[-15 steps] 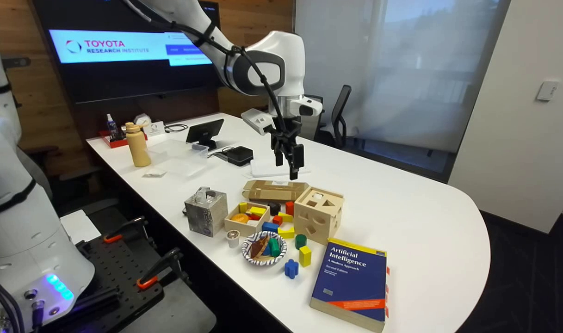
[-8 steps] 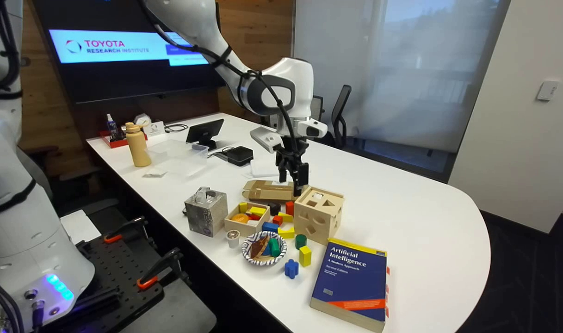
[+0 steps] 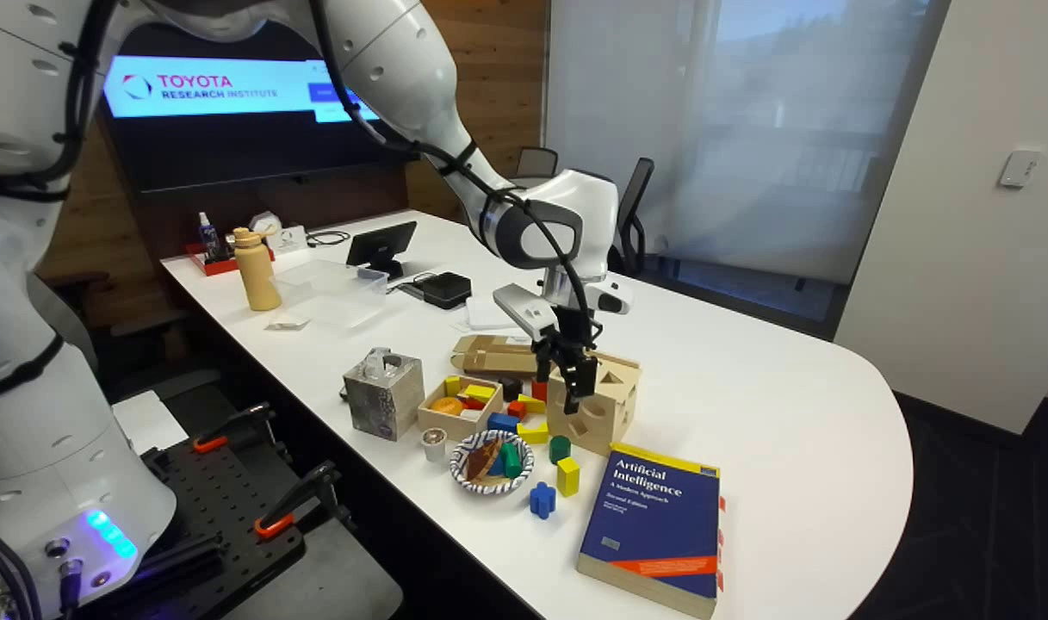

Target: Put the yellow cube inside the cube-shaped object

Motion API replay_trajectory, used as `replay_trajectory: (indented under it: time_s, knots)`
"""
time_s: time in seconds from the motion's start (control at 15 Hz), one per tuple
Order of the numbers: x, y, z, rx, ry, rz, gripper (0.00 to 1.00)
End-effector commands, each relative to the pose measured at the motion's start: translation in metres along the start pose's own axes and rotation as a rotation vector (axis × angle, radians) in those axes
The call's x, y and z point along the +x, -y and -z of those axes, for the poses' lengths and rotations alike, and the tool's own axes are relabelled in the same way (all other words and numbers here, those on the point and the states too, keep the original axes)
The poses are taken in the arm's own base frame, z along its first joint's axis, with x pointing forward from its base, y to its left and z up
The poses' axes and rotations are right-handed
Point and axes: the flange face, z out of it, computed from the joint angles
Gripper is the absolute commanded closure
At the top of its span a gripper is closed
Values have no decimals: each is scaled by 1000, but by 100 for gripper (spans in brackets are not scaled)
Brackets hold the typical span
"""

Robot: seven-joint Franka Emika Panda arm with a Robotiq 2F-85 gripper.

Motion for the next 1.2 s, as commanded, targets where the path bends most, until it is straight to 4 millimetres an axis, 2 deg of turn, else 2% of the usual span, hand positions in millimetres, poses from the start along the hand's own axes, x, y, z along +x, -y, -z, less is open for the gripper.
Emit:
replay_trajectory:
  time_s: [0.0, 0.2, 0.47, 0.73, 1.13]
  knots:
    - [17, -21, -30, 54, 14, 35, 0]
    - [27, -33, -54, 79, 25, 59, 0]
    - [40, -34, -79, 103, 41, 79, 0]
    - [46, -30, -93, 109, 47, 89, 0]
    - [44, -28, -113, 123, 61, 83, 0]
